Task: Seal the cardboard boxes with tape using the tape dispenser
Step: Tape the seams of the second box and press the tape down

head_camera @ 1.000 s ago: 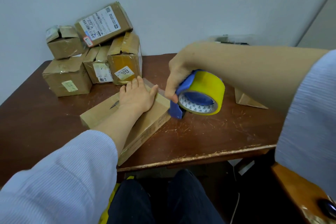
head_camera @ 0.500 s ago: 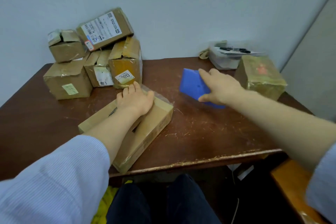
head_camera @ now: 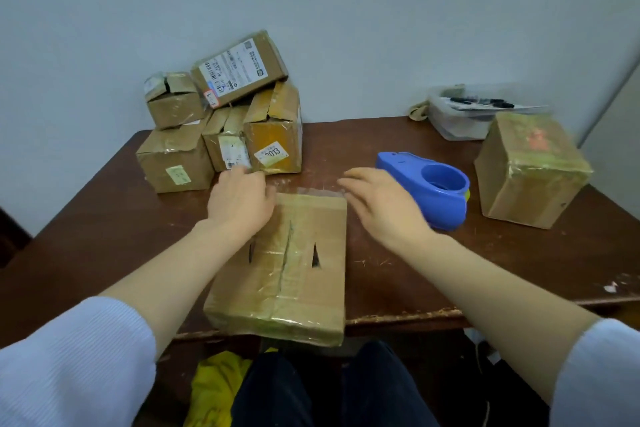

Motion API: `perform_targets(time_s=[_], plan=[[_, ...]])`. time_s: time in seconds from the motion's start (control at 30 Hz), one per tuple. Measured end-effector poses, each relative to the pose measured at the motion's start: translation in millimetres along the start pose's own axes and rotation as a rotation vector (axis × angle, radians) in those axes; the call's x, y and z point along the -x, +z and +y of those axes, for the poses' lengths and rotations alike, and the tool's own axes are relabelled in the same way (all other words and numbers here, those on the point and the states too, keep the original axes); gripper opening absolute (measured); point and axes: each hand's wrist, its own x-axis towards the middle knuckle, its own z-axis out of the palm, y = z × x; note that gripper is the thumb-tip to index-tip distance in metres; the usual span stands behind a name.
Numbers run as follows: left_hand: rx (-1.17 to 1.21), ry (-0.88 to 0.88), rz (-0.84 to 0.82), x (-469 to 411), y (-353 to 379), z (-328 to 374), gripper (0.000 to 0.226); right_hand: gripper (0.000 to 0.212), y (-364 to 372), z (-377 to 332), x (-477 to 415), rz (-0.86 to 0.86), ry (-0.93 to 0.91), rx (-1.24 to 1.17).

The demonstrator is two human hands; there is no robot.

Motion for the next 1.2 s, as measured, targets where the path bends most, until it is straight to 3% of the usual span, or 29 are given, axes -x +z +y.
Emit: perform_targets(time_s=[0.07, 0.13, 0.2, 0.53, 0.8, 1.1, 1.2], plan=[[0.128, 0.269, 0.157, 5, 0, -5, 0.029, 0.035, 14, -15, -9, -0.093, 0.022, -0.091], [0.179, 0.409, 0.114, 3, 3, -7, 0.028, 0.037, 30, -20, -17, -0.171, 0.031, -0.102], [0.154, 0.418, 0.004, 0, 10, -9, 0.033, 0.038, 39, -20, -23, -0.234, 0.056, -0.091], [0.231, 0.321, -0.17, -15, 22, -17, 0.034, 0.043, 53, -23, -42, -0.319, 0.255, -0.031], [0.535, -0.014, -0.162, -19, 34, -22, 0.034, 0.037, 62, -19, -41, -0.178, 0.393, -0.332], [0.894, -0.155, -0.182, -19, 39, -23, 0.013, 0.027, 65, -13, -44, -0.097, 0.45, -0.533], [0.945, -0.174, -0.188, -20, 40, -26, 0.009, 0.026, 67, -10, -47, -0.093, 0.404, -0.436]])
